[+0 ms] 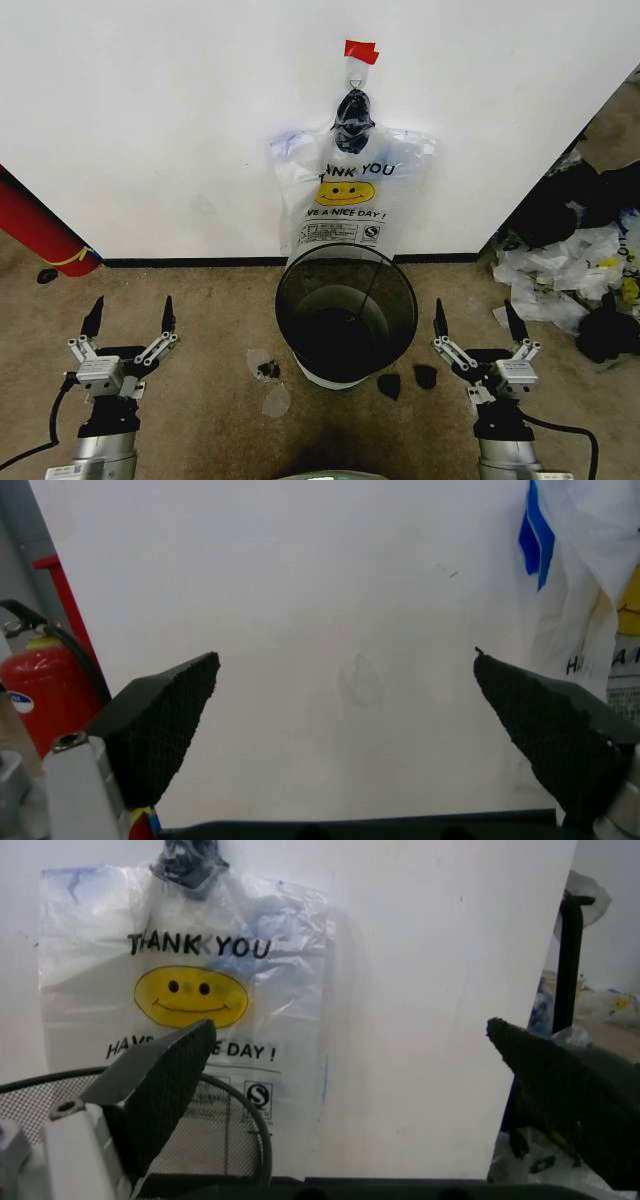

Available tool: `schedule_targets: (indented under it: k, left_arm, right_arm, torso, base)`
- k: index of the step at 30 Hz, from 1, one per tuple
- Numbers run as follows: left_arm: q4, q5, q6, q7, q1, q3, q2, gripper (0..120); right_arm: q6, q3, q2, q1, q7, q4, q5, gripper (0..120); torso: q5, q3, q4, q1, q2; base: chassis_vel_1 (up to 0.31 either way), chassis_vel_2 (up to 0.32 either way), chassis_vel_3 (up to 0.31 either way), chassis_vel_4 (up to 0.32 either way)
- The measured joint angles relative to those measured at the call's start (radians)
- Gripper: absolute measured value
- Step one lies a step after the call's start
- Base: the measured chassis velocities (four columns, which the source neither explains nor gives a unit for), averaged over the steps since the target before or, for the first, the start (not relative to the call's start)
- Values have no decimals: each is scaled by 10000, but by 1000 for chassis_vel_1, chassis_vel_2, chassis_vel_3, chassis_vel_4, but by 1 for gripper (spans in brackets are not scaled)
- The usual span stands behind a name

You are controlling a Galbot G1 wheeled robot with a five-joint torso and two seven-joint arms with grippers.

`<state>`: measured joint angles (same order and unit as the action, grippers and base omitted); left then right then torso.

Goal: Pick up the garbage bag from the wall and place it over the trash bin.

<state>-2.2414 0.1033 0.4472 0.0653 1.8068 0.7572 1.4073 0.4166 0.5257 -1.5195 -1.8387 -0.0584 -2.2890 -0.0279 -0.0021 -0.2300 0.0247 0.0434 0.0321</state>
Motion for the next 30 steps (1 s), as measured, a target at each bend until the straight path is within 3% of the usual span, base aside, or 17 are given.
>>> schedule_targets:
  k: [8, 13, 20, 30]
  left_arm:
    - [-28, -47, -43, 12, -54, 87, 13, 100]
    - [51, -25, -118, 13, -128, 95, 2, 100]
    - [338, -80, -150, 10, -240, 101, -82, 100]
    - [139, -386, -73, 64, 52, 353, 485, 100]
  right_arm:
    - [-384, -226, 205, 385, 186, 282, 521, 100]
    - [-930, -524, 943, 1085, 834, 653, 2231, 100]
    - [-2527, -1539, 2398, 4167, 1192, 1575, 5137, 100]
    - [-3831, -3007, 2914, 7512, 1001, 2581, 7831, 100]
  torso:
    - [0, 0, 1, 0, 0]
    - [3, 0, 1, 0, 0]
    - [-2, -2, -1, 1, 0]
    - [0, -2, -3, 1, -1]
  base:
    - [0, 0, 0, 0]
    - [0, 0, 0, 0]
    - [0, 0, 0, 0]
    - [0, 0, 0, 0]
